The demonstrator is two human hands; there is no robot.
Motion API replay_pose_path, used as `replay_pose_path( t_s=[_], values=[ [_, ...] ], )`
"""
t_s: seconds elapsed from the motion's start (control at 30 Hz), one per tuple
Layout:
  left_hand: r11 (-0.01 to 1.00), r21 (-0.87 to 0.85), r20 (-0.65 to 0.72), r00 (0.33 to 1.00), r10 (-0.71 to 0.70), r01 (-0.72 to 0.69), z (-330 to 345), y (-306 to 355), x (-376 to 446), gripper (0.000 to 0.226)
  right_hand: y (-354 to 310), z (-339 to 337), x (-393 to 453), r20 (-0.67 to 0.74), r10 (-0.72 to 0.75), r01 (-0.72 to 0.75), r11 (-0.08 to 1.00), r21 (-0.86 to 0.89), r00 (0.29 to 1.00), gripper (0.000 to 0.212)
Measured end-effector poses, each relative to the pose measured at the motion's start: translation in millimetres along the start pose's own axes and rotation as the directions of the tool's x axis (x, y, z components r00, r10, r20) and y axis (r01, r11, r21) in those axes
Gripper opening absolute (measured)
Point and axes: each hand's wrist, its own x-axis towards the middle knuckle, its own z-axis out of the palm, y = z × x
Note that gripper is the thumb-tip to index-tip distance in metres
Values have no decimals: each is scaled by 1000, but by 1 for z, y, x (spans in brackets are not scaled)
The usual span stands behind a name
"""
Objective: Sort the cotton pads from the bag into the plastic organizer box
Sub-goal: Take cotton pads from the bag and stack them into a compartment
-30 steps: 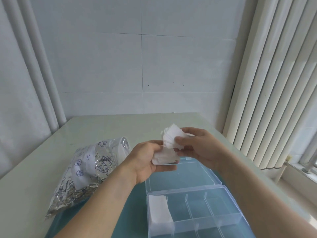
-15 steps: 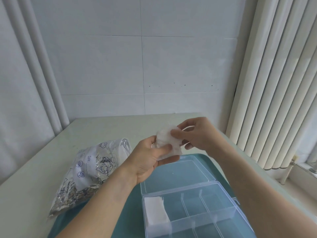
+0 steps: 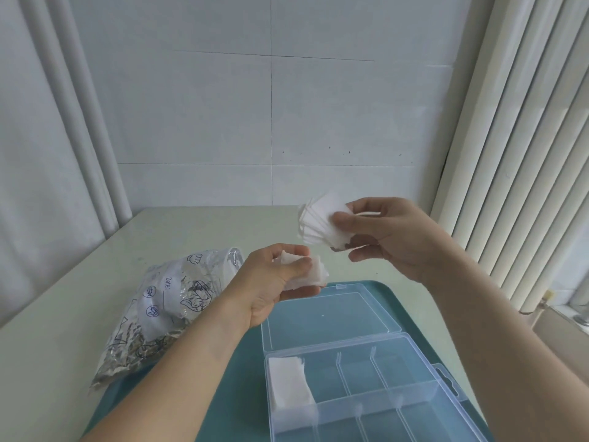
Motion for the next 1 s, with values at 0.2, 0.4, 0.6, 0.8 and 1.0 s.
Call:
replay_pose_path(
  t_s=[0.2,0.4,0.6,0.8,1.0],
  values=[
    [998,50,269,963,32,-47,0,9,-6,48,27,13,13,-82,77,-95,967,-234,994,17],
    [999,14,287,957,34,-40,-7,10,-5,50,28,3,15,-40,43,-57,876,-479,998,12],
    [996,64,436,900,22,-56,-9,12,-8,54,30,-5,18,25,-101,94,763,-640,995,8],
    [998,57,462,887,3,-34,-10,13,-9,46,34,1,19,111,-320,319,729,-606,941,15],
    [999,-15,397,918,-30,40,-4,17,-13,42,39,3,21,123,-306,323,782,-534,944,12]
  ],
)
